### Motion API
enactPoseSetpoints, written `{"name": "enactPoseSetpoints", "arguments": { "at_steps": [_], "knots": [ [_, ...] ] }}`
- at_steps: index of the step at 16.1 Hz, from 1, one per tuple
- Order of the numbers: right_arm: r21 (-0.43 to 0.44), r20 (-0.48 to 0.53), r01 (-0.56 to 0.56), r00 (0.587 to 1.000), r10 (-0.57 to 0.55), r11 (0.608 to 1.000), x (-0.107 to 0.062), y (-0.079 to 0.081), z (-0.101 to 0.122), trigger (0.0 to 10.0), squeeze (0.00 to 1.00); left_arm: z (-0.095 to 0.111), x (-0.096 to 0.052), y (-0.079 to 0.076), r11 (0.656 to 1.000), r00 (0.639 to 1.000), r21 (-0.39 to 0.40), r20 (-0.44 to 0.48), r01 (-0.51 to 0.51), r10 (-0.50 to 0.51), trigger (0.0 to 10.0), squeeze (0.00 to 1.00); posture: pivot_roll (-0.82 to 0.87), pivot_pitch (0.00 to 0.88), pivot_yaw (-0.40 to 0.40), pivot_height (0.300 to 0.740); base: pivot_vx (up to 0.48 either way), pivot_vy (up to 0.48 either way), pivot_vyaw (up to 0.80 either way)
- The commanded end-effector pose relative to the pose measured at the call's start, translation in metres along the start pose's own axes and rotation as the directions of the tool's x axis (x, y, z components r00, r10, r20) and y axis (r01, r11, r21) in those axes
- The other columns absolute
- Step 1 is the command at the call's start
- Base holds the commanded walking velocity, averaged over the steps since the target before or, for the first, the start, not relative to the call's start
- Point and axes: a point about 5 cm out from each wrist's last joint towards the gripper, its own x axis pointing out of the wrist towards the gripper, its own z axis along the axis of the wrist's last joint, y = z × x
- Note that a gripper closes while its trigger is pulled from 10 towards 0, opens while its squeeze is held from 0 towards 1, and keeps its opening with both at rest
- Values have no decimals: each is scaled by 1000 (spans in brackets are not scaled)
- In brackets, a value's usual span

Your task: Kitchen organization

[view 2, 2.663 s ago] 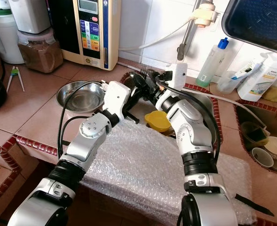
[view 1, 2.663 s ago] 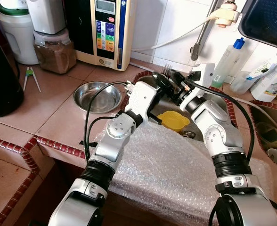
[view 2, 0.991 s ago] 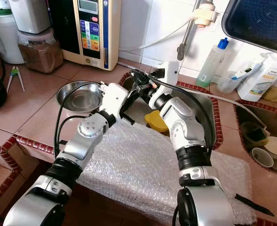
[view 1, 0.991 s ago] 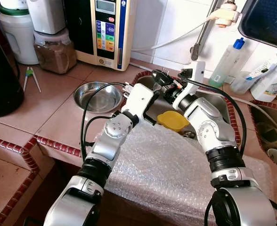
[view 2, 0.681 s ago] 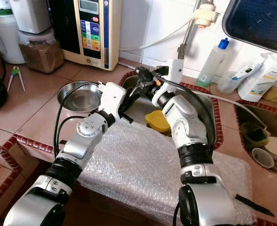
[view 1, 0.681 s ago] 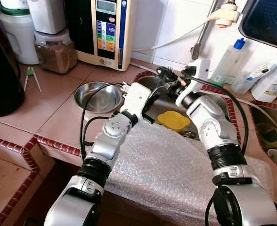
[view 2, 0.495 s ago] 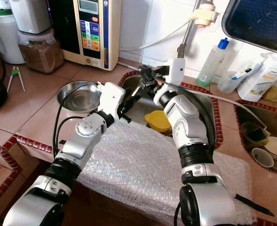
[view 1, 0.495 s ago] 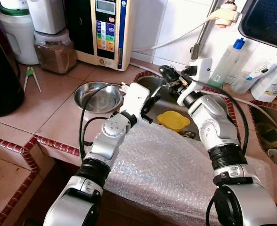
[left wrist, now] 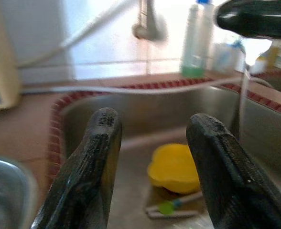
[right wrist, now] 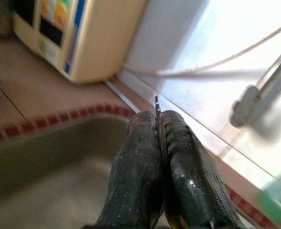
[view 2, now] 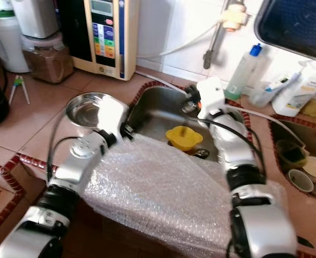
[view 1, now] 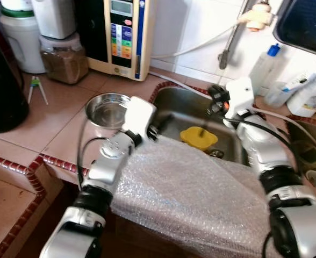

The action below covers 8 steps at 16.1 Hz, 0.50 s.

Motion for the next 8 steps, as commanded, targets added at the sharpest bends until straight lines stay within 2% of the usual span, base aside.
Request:
{"name": "enactPoseSetpoints", "arguments": {
  "at_steps": [1, 3, 5, 6, 8],
  "knots": [
    [-51, -10, 36, 999, -37, 998, -3, -13, -1, 0, 0, 0, 0, -6, 999, 999, 3, -11, 49, -49, 10000, 1000, -28, 0, -107, 740, 0, 0, 0],
    [-67, -62, 48, 997, -52, 997, -7, -16, -13, 0, 0, -3, -3, -11, 996, 996, 4, -34, 86, -86, 10000, 1000, -20, 0, -100, 740, 0, 0, 0],
    [-154, -116, -13, 993, -5, 988, -11, -11, -24, 0, 0, -7, -5, -13, 992, 991, 28, -66, 120, -118, 10000, 1000, -5, 0, -67, 740, 0, 0, 0],
    [-170, -128, -28, 992, 6, 985, -11, -10, -26, 0, 0, -7, -5, -13, 991, 990, 35, -73, 126, -124, 10000, 1000, -5, 0, -67, 740, 0, 0, 0],
    [-123, -194, -52, 981, 27, 991, -16, -7, -40, 0, 0, -8, -8, -10, 986, 984, 70, -104, 154, -147, 10000, 1000, 4, 0, -36, 740, 0, 0, 0]
  ]
}}
